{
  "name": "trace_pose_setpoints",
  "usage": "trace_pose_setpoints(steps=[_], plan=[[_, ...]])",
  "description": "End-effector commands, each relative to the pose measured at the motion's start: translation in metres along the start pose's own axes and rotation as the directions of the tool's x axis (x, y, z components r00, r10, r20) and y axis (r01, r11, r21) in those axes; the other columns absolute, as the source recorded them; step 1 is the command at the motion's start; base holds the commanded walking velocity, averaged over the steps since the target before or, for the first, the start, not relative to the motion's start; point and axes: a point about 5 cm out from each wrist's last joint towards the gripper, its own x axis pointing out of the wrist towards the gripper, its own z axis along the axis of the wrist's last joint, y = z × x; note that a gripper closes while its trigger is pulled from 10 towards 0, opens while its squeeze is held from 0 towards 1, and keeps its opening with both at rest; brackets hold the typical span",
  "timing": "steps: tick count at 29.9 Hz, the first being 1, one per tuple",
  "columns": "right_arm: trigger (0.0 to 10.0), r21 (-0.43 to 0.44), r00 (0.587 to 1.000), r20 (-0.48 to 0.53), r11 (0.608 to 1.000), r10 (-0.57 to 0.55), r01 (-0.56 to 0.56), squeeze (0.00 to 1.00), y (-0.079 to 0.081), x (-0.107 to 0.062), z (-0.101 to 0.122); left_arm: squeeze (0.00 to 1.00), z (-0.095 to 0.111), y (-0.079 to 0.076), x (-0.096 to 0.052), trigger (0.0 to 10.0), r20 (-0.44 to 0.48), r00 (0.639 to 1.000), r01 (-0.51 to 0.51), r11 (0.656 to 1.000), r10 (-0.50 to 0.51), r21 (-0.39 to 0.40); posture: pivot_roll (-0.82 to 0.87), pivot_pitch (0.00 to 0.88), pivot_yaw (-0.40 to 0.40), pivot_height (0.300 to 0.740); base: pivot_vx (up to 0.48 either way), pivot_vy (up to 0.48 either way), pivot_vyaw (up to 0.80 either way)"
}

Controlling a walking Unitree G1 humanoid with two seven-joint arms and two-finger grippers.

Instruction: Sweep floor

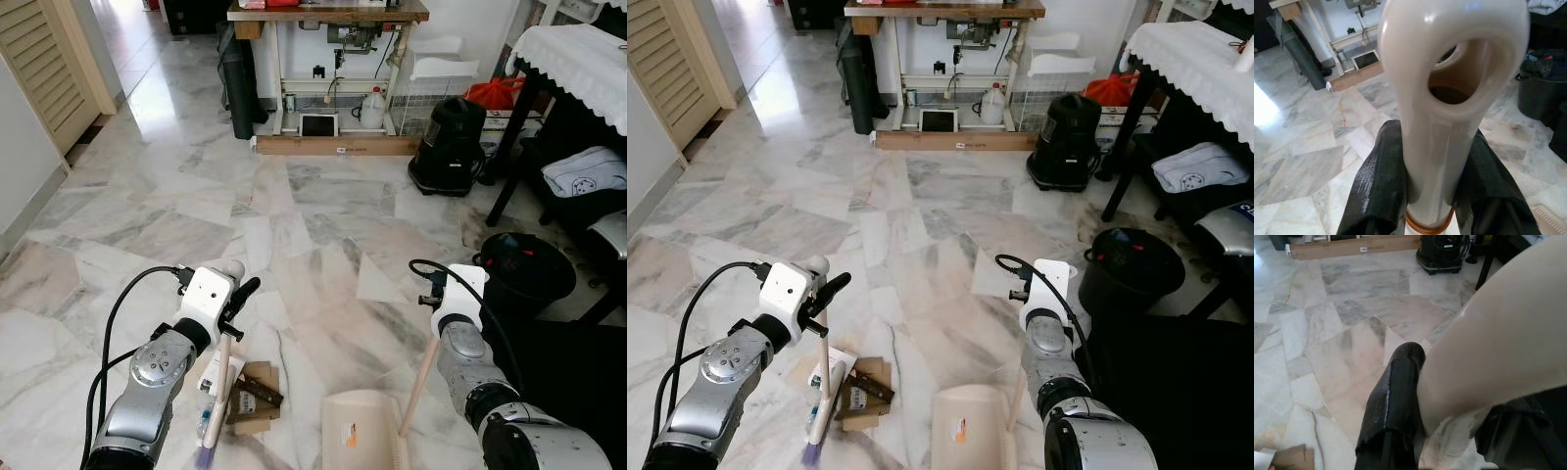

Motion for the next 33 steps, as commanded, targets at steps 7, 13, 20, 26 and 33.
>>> trace_pose_setpoints(steps=[7,13,20,26,33], plan=[[10.0,0.069,0.995,0.095,0.997,-0.028,0.022,0.00,0.000,0.001,0.013,0.00,0.003,0.005,-0.003,10.0,-0.013,0.999,0.031,0.999,-0.031,0.025,0.10,0.000,0.018,0.740,0.000,0.000,0.00],[10.0,0.075,0.995,0.101,0.997,-0.022,0.014,0.00,0.003,0.000,0.014,0.00,0.001,0.006,-0.005,10.0,-0.027,0.999,0.048,0.999,-0.047,0.016,0.11,0.000,0.019,0.740,0.000,0.000,0.00],[10.0,0.067,0.995,0.088,0.997,-0.037,0.031,0.00,0.002,-0.001,0.008,0.00,0.004,0.009,-0.006,10.0,-0.032,0.998,0.061,0.998,-0.061,-0.001,0.13,0.000,0.019,0.740,0.000,0.000,0.00],[10.0,0.049,0.997,0.063,0.998,-0.047,0.044,0.00,0.002,-0.002,0.003,0.00,0.005,0.010,-0.007,10.0,-0.038,0.997,0.073,0.997,-0.073,-0.017,0.13,0.000,0.021,0.740,0.000,0.000,0.00],[10.0,0.025,0.999,0.006,0.999,-0.032,0.031,0.00,0.005,-0.005,-0.008,0.00,0.006,0.012,-0.007,10.0,-0.043,0.996,0.074,0.996,-0.077,-0.053,0.14,0.002,0.024,0.740,0.000,0.000,0.00]])
